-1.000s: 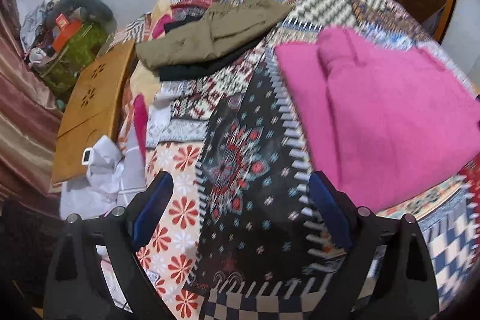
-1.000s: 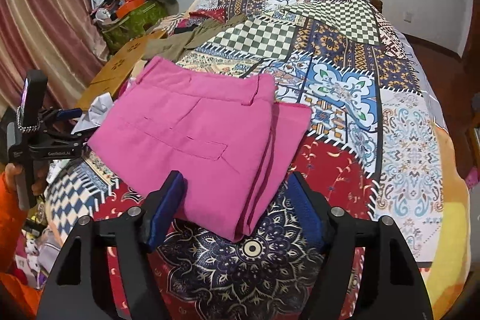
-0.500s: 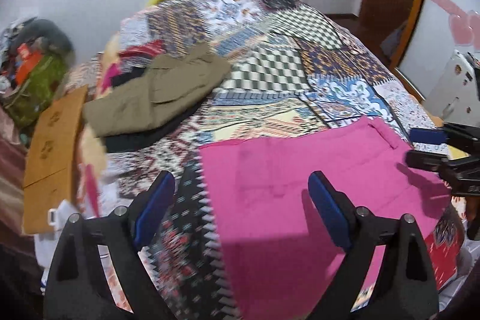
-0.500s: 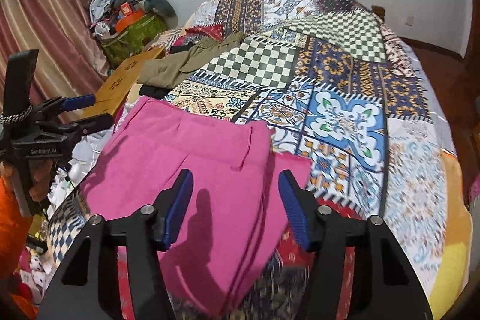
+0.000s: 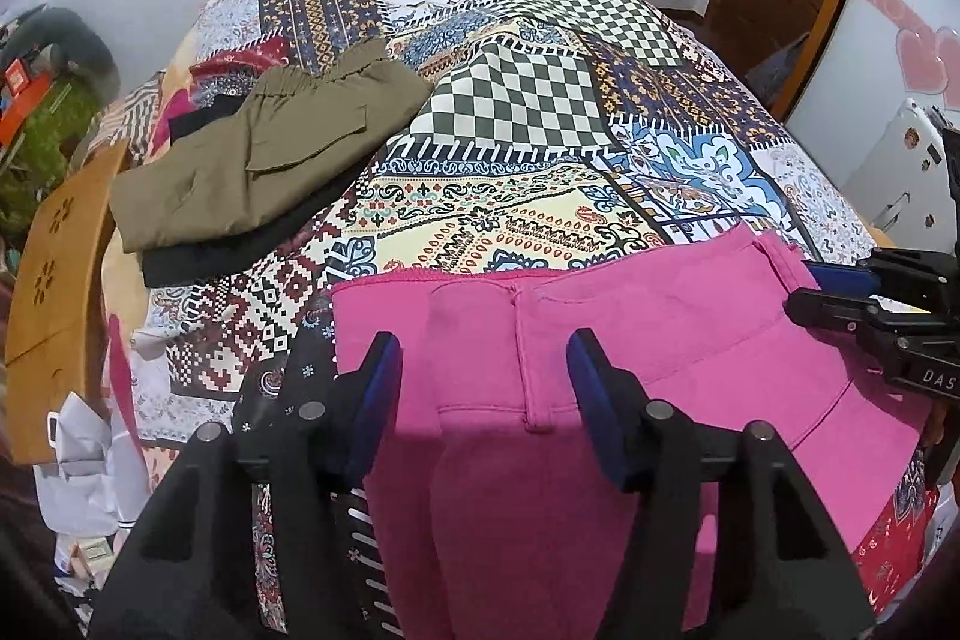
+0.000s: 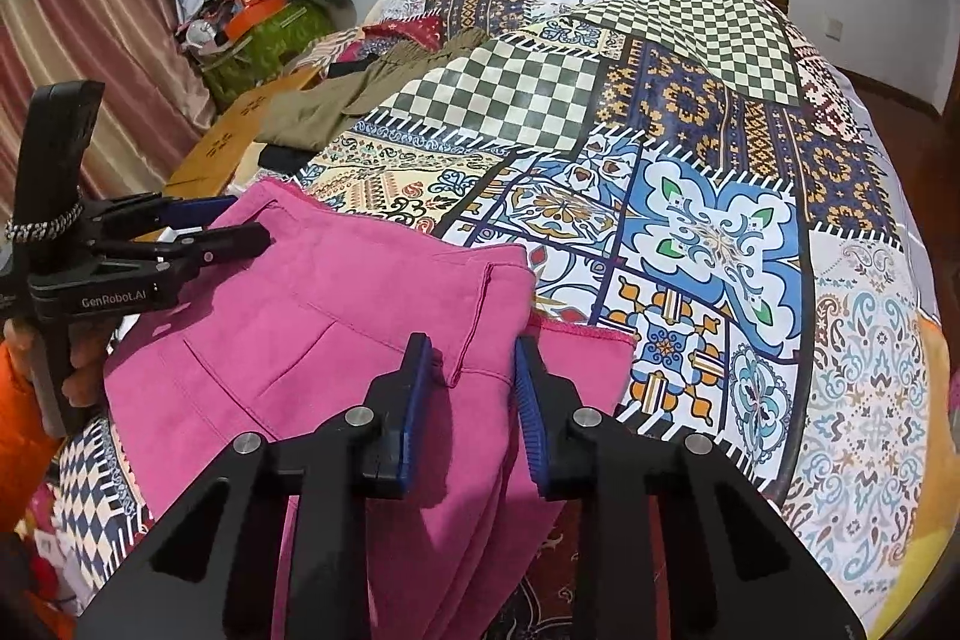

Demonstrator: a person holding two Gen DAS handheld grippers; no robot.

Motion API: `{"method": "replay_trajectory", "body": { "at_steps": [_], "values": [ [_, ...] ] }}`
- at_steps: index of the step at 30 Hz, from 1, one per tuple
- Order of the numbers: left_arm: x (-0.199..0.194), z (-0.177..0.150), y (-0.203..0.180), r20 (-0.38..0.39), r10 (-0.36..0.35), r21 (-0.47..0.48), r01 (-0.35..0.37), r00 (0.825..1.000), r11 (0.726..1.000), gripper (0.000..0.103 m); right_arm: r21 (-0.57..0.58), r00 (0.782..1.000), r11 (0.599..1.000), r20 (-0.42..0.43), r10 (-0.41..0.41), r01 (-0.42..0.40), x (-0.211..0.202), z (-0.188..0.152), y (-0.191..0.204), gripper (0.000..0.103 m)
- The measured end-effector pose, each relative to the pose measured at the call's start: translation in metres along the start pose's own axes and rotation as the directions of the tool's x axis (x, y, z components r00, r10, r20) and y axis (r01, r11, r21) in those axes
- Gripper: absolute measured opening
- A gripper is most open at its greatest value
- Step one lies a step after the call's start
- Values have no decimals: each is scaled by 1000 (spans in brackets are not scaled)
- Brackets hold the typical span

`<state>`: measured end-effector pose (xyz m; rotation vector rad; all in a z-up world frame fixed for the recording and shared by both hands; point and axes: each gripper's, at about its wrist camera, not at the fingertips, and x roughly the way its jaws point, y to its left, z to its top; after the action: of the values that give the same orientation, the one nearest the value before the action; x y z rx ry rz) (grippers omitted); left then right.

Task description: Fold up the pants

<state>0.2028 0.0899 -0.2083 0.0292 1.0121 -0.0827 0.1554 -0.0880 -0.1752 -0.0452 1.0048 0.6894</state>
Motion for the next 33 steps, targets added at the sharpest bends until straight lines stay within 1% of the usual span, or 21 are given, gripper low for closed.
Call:
{"method": "replay_trajectory", "body": {
  "at_steps": [5,8,10,11,12,15,17,20,23,24,25,26,27,29,31,32,33],
  "values": [
    [-11,1,2,-11,-2,-16,2,1000,1000,59,-14,999,999,7,-40,40,-5,2,5,25],
    [-26,0,8,12,7,-37,-7,1000,999,59,-23,997,998,47,-60,61,-21,2,10,26],
    [-37,-1,15,34,21,-51,-20,999,998,60,-18,996,998,67,-59,60,-31,2,11,31],
    [-41,-2,20,39,19,-62,-17,999,998,60,-9,995,998,80,-62,63,-36,1,11,38],
    [-44,-3,25,39,13,-74,-10,999,997,62,-3,993,998,92,-67,68,-41,0,12,46],
    [-46,-11,38,5,-26,-130,26,1000,991,73,11,991,996,105,-86,86,-48,-3,12,57],
    [-42,-19,42,-22,-59,-159,54,998,986,73,25,992,996,94,-90,88,-48,-6,11,60],
    [-31,-29,42,-60,-70,-172,59,996,983,74,36,995,996,51,-88,86,-41,-14,9,61],
    [-22,-31,42,-81,-101,-203,83,992,976,74,52,996,994,7,-93,93,-32,-22,6,61],
    [-21,-32,42,-84,-106,-213,86,991,973,74,63,996,994,-6,-94,94,-29,-25,5,67],
    [-19,-32,42,-86,-114,-222,93,990,971,74,80,995,992,-8,-100,101,-25,-28,1,70],
    [-17,-31,41,-84,-135,-232,113,987,966,74,88,995,991,0,-104,103,-25,-31,0,74],
    [-16,-30,41,-83,-145,-236,122,986,964,74,104,995,990,10,-95,94,-24,-33,-3,75],
    [-11,-29,38,-83,-164,-244,140,983,960,74,133,998,989,3,-66,65,-22,-34,-7,75],
    [-7,-28,36,-80,-188,-250,163,979,955,68,166,999,986,-5,-32,32,-18,-34,-13,74],
    [-7,-27,36,-79,-201,-251,175,977,952,66,163,1000,986,-5,-26,27,-18,-34,-13,70],
    [-6,-27,37,-79,-215,-254,188,974,949,64,158,1000,987,-3,-21,21,-18,-33,-11,62]
  ]
}}
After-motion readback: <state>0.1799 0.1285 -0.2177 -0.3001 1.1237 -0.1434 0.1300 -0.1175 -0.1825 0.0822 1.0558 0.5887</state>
